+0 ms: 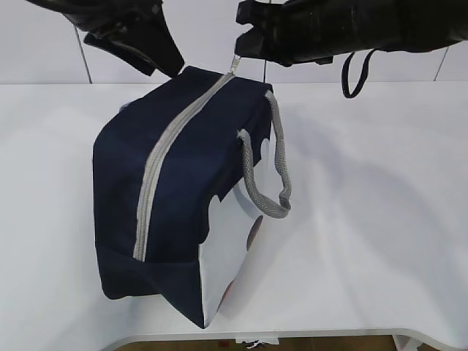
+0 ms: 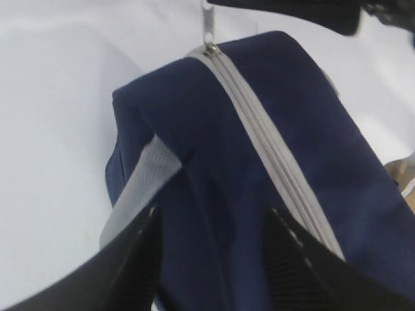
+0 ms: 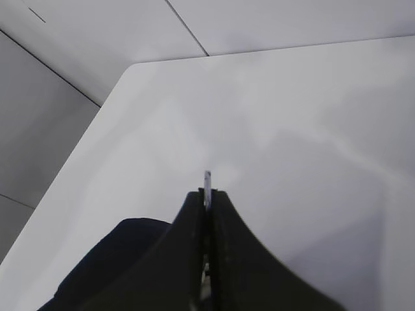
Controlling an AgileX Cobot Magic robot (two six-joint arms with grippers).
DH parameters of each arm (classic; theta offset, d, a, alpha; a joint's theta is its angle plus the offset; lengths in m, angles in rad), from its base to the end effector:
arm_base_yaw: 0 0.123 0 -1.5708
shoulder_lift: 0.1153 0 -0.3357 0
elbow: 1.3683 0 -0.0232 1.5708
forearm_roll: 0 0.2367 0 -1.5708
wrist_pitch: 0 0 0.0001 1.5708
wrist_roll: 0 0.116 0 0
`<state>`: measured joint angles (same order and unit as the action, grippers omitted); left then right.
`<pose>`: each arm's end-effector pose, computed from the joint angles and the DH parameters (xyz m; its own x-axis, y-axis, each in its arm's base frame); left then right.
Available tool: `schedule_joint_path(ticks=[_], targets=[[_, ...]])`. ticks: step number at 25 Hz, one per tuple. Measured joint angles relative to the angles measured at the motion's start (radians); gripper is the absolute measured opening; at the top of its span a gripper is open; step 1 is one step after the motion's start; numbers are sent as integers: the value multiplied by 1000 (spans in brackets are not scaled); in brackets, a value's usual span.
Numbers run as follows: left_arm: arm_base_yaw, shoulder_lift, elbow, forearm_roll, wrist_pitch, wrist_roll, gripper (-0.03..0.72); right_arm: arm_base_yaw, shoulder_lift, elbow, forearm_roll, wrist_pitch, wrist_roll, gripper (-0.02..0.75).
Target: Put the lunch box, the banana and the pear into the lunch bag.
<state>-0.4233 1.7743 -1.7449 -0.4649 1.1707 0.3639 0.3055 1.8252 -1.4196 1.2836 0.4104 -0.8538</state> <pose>0.3365 -0.2042 0.3858 -0.6942 0.4827 -0.5338 0.6826 0.6768 -0.2756 0.4160 0.1778 0.3382 -0.6138 0.1885 -0.7666 -0.3981 0.7647 0.5067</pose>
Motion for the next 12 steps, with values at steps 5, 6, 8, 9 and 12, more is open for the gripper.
schedule_joint_path(ticks=[5,6,8,9,12], targets=[[0,107,-71,-51,10,-17,383,0,0,0,0,0,-6,1],[0,120,-76,-64,10,-17,383,0,0,0,0,0,-8,1],[0,142,-85,-74,12,-19,383,0,0,0,0,0,-11,1],[0,151,-87,-78,15,-19,382,0,0,0,0,0,-11,1],[0,165,-87,-78,15,-19,309,0,0,0,0,0,-15,1]])
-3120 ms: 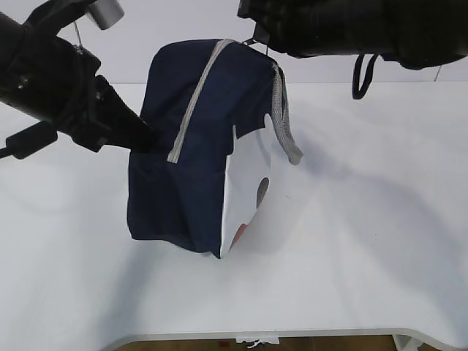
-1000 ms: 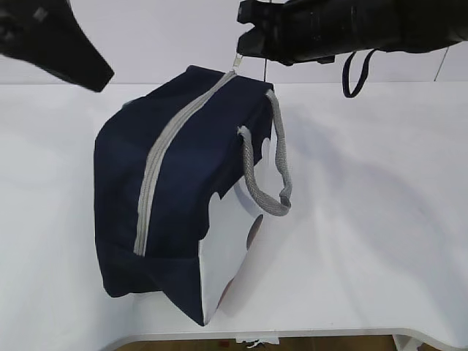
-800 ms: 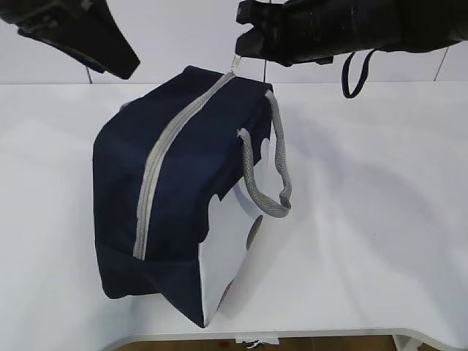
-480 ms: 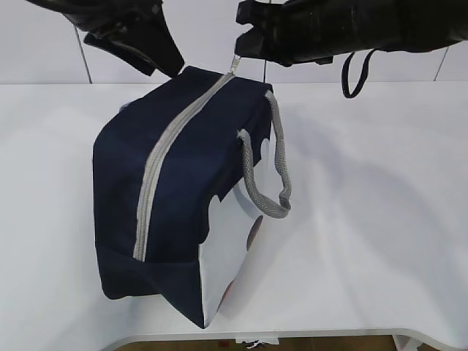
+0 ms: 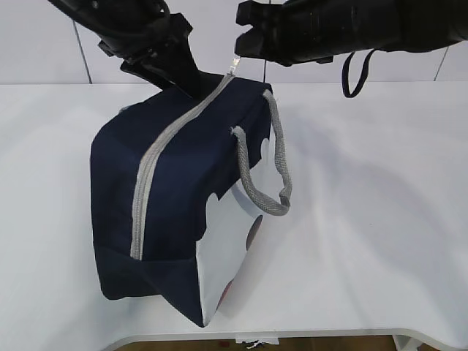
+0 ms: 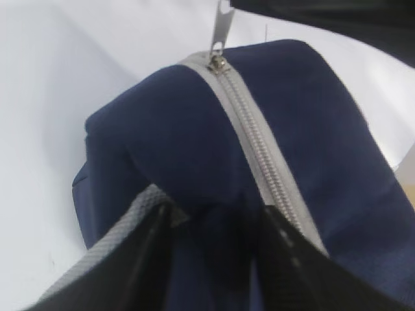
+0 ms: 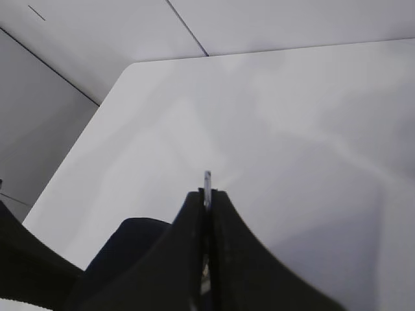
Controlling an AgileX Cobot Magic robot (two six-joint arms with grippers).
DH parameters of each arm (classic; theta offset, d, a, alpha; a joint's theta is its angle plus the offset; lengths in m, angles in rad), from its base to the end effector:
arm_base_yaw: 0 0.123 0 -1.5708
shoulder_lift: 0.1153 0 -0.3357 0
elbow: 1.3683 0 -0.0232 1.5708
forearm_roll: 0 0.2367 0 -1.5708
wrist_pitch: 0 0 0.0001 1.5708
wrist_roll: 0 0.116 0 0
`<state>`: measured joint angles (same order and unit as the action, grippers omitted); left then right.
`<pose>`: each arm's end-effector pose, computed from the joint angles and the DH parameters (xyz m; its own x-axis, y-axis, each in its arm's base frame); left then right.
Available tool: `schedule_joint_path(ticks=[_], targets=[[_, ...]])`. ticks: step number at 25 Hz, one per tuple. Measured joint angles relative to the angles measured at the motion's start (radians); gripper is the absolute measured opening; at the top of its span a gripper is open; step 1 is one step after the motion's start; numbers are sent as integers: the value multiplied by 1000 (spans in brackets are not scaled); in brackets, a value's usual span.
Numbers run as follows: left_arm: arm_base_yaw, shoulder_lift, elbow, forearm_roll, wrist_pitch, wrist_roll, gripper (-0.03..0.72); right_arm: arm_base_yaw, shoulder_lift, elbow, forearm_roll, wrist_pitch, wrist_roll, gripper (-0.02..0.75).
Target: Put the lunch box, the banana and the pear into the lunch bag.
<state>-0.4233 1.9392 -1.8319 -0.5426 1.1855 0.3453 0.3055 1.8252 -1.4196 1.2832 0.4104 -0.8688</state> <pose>0.3737 -0.2293 0.3457 -0.7596 0.4598 -0.4600 0.6370 0.6689 -0.3832 0.4160 0.1778 0.3382 -0.6077 0.1766 -0.7743 -0.4074 0.7676 0.4948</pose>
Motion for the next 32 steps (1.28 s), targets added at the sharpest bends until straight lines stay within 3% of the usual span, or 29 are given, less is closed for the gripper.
schedule_joint_path(ticks=[3,6,14,32], targets=[[0,4,-2,2,0,19,103,0,0,0,0,-2,-2,1],[0,6,-28,6,8,53,12,0,0,0,0,-10,-8,1],[0,8,-114,24,69,97,0,0,0,-1,0,-31,-21,1],[-21,-79,-119,81,67,104,-1,0,39,-5,13,-139,-25,1]])
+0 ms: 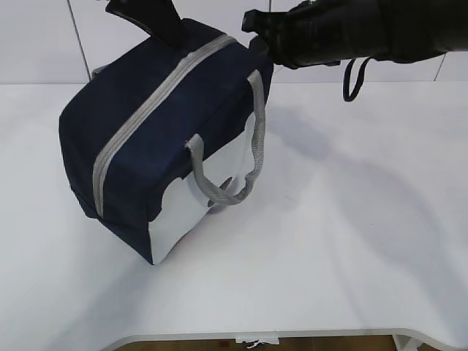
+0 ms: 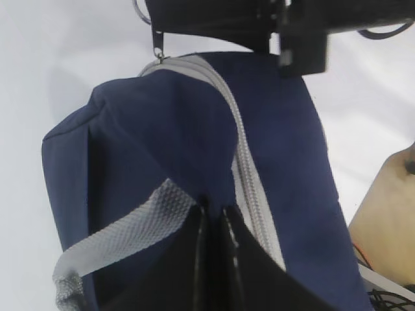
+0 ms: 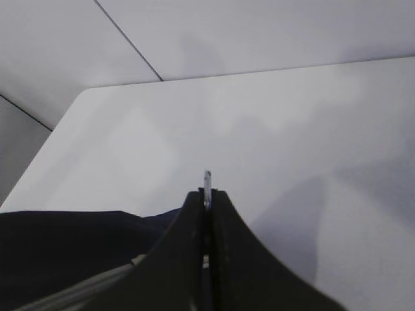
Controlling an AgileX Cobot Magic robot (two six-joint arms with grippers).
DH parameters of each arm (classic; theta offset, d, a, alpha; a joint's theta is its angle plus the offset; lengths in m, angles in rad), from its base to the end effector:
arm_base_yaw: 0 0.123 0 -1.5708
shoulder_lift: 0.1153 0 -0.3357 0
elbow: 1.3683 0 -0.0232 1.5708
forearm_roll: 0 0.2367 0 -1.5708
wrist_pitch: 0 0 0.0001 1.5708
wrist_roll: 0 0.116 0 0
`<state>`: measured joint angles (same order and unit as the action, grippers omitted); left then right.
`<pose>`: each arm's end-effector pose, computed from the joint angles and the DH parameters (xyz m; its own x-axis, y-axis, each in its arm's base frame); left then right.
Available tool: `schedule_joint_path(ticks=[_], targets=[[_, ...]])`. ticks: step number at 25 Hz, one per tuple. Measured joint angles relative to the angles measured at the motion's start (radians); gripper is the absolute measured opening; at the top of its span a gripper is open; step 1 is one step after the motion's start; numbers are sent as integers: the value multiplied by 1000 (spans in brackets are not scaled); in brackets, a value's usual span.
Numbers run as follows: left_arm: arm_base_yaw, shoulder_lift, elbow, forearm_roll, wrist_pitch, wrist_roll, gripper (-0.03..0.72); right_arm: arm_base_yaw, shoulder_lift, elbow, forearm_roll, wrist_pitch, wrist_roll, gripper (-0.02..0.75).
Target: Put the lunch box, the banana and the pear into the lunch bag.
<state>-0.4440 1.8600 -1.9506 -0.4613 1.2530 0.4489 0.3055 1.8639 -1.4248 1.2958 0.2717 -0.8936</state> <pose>0.3528 -0.2222 0.4056 -0.5764 0.5658 -0.5896 0.7835 0.5875 -0.2023 0.4349 0.1687 0.3248 -0.5621 0.2100 -0.8000 -0.3245 0.8337 0.4468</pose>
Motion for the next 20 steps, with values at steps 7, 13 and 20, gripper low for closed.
schedule_joint_path(ticks=[7,13,20], targets=[[0,-12,0,11,13,0,-1,-13,69,0,39,-2,0,1],[-2,-16,0,11,14,0,-1,-16,75,0,47,-2,2,1],[-2,-16,0,11,14,0,-1,-16,110,-4,55,5,2,1]])
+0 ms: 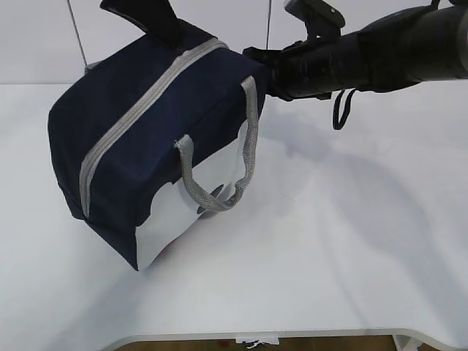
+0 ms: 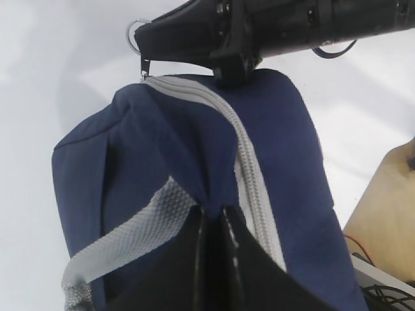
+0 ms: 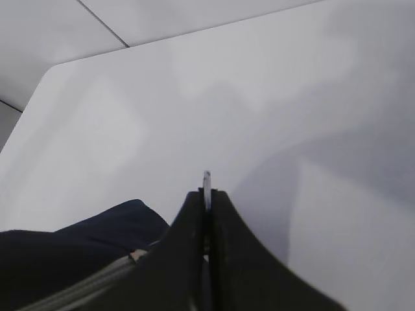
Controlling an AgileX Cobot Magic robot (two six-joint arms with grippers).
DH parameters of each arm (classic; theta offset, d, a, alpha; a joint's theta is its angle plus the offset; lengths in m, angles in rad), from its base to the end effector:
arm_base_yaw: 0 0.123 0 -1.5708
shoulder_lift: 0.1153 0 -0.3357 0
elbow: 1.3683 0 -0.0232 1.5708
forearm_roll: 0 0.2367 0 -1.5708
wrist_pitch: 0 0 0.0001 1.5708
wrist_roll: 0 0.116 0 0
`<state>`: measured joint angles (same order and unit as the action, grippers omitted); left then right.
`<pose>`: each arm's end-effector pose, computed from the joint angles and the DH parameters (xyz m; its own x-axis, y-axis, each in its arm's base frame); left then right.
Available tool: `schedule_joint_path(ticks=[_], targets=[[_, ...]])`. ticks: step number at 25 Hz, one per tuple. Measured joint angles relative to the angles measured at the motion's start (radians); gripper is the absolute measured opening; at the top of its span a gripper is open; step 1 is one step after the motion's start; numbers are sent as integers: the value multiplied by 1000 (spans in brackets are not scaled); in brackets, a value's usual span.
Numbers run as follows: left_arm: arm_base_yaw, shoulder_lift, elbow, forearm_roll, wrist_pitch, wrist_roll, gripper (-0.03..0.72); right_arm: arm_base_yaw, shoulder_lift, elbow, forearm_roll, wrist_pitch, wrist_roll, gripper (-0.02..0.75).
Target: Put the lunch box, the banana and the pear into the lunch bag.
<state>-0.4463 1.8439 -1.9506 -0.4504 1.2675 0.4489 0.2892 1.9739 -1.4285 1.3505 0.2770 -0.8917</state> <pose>0.3473 -0.2196 0.4109 -0.5680 0.5751 -0.5888 0.7889 0.5842 -0.1905 0.4568 0.1683 0.2751 -0.6452 0.2457 -0.7234 -0.2398 0.8339 0.4971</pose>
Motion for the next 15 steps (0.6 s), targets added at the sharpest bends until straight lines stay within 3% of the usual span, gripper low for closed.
schedule_joint_path(ticks=[15], targets=[[0,46,-2,-4,-8,27,-1,-2,8,-4,10,-2,0,1]])
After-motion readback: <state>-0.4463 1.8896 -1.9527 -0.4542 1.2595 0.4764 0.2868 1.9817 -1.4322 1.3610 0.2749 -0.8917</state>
